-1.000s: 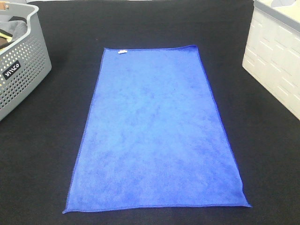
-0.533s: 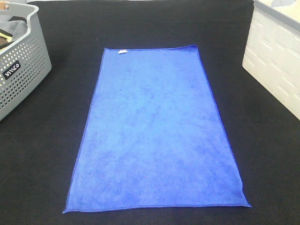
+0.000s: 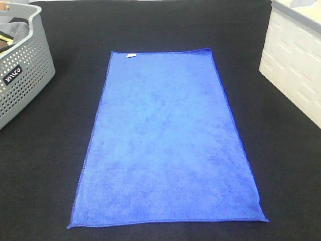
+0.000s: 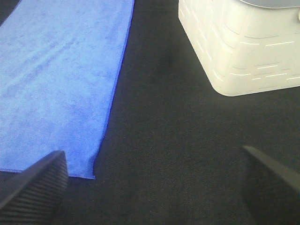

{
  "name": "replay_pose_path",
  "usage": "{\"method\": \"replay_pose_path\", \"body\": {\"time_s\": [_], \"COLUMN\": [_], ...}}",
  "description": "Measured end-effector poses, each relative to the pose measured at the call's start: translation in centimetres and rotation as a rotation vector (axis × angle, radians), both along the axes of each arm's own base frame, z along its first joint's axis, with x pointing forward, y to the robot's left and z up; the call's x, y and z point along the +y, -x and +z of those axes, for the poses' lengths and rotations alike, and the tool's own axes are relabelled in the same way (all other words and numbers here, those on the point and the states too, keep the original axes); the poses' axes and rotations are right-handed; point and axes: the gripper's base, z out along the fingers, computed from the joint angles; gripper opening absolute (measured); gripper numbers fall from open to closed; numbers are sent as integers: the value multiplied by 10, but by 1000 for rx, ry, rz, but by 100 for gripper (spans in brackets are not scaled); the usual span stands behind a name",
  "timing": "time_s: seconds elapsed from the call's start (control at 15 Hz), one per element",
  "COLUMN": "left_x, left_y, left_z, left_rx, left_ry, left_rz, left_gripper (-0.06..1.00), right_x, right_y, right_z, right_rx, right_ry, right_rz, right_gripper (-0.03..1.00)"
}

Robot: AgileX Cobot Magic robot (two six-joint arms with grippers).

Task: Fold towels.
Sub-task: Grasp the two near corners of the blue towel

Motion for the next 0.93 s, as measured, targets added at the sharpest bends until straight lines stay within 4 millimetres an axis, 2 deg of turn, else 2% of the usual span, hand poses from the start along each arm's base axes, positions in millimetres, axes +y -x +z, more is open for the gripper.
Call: {"method": "replay_pose_path", "body": {"time_s": [0.93], "left_x": [0], "left_y": [0], "left_z": [0], "left_rx": [0], "left_ry": [0], "left_rz": [0], "left_gripper": [79], "right_x": [0], "right_y": [0], "right_z": [0], "right_rx": [0], "right_ry": [0], "right_rz": [0], "right_gripper": [92]}}
